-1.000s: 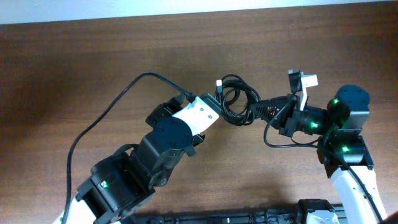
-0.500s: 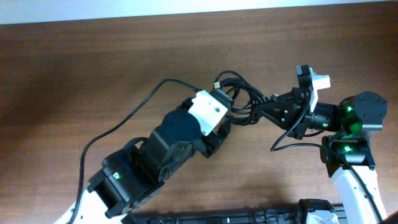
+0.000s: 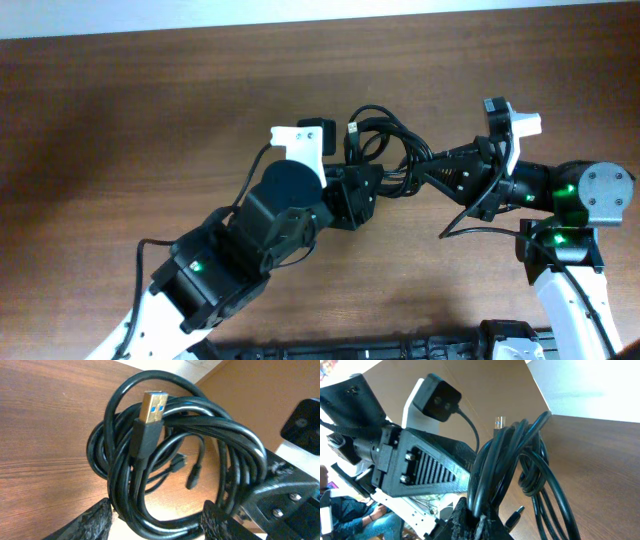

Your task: Untangle cables

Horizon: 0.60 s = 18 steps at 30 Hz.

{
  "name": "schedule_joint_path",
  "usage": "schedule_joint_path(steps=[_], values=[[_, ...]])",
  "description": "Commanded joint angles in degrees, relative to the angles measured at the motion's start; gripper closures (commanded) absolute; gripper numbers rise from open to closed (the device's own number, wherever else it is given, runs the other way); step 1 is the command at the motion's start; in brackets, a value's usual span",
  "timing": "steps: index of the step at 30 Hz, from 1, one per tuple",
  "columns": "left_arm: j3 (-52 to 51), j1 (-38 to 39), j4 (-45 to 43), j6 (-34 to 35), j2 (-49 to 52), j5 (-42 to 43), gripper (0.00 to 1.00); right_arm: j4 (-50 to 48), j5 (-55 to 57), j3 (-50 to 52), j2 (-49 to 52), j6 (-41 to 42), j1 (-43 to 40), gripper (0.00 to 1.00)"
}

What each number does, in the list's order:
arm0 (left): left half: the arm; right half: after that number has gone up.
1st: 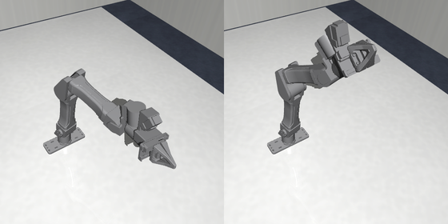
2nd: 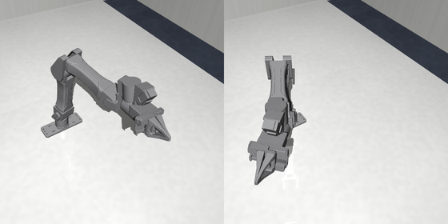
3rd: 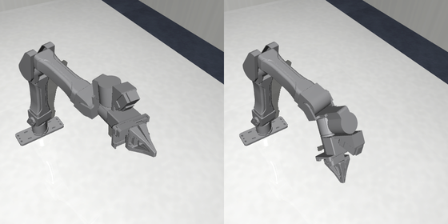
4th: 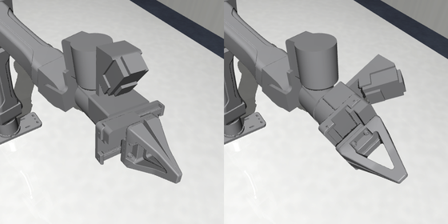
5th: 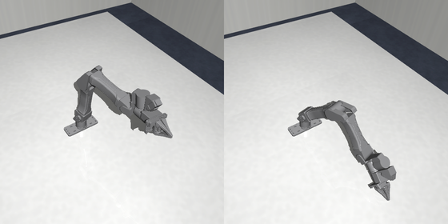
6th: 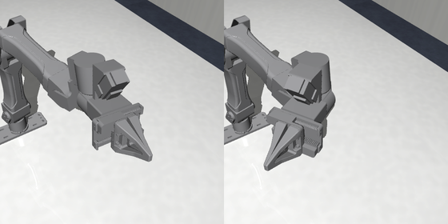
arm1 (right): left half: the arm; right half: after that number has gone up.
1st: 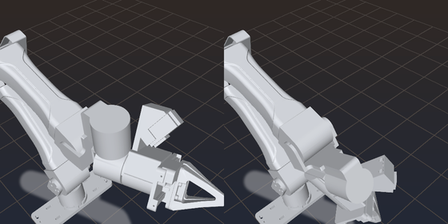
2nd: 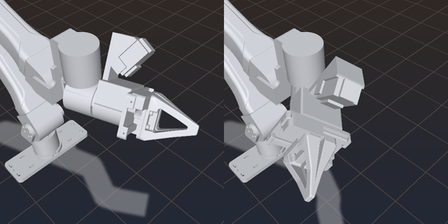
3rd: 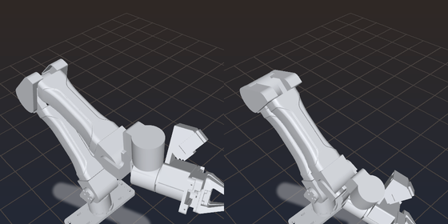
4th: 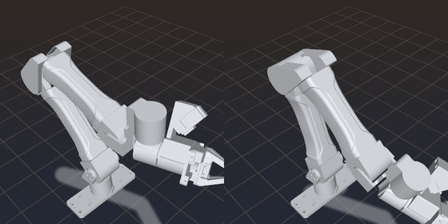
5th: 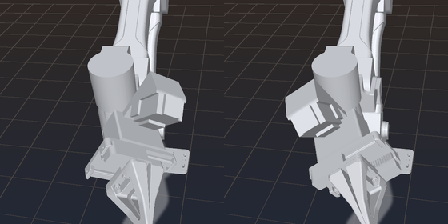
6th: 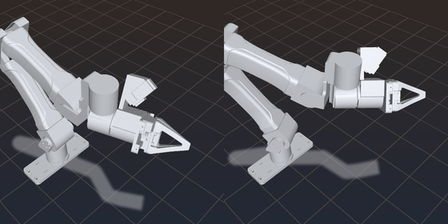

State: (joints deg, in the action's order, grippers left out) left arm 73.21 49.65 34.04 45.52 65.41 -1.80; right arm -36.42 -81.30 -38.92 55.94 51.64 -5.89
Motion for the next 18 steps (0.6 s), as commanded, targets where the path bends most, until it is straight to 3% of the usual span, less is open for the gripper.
schedule_joint_path(steps=[1,4,8,11,12,13,14,17,18], values=[[0.8,-0.1,-1.0,1.2,1.7,2.6,0.44,-3.5,0.7,-0.7,-0.6,4.8,-0.1,0.96],[0.8,-0.1,-1.1,1.2,2.4,3.1,0.51,-3.7,0.7,-0.7,-0.5,5.0,-0.1,0.96],[0.8,-0.1,-1.7,1.2,2.4,3.1,1.0,-3.7,0.2,-0.7,-0.5,4.7,-0.1,0.96],[0.8,-0.1,-2.1,1.2,2.4,3.1,1.0,-3.4,-2.2,-0.7,0.1,1.4,-0.2,0.96],[0.8,-0.1,-2.2,1.2,2.4,3.1,1.0,-3.4,-2.8,-0.7,0.7,1.1,-0.1,0.9],[0.8,-0.1,-2.3,1.2,2.4,3.1,1.0,-3.4,-3.0,-0.7,1.6,1.1,-0.1,0.75],[0.8,-0.2,-2.4,1.2,2.4,2.6,1.0,-3.4,-3.3,-0.7,3.3,1.2,-0.2,0.52],[0.8,-2.5,-2.3,1.1,2.4,0.3,1.0,-2.8,-4.4,-0.7,6.7,1.2,-0.2,0.35],[0.8,-3.8,-2.3,1.1,2.4,0.3,1.0,-2.8,-3.7,-0.7,6.9,1.2,-0.2,0.24]])
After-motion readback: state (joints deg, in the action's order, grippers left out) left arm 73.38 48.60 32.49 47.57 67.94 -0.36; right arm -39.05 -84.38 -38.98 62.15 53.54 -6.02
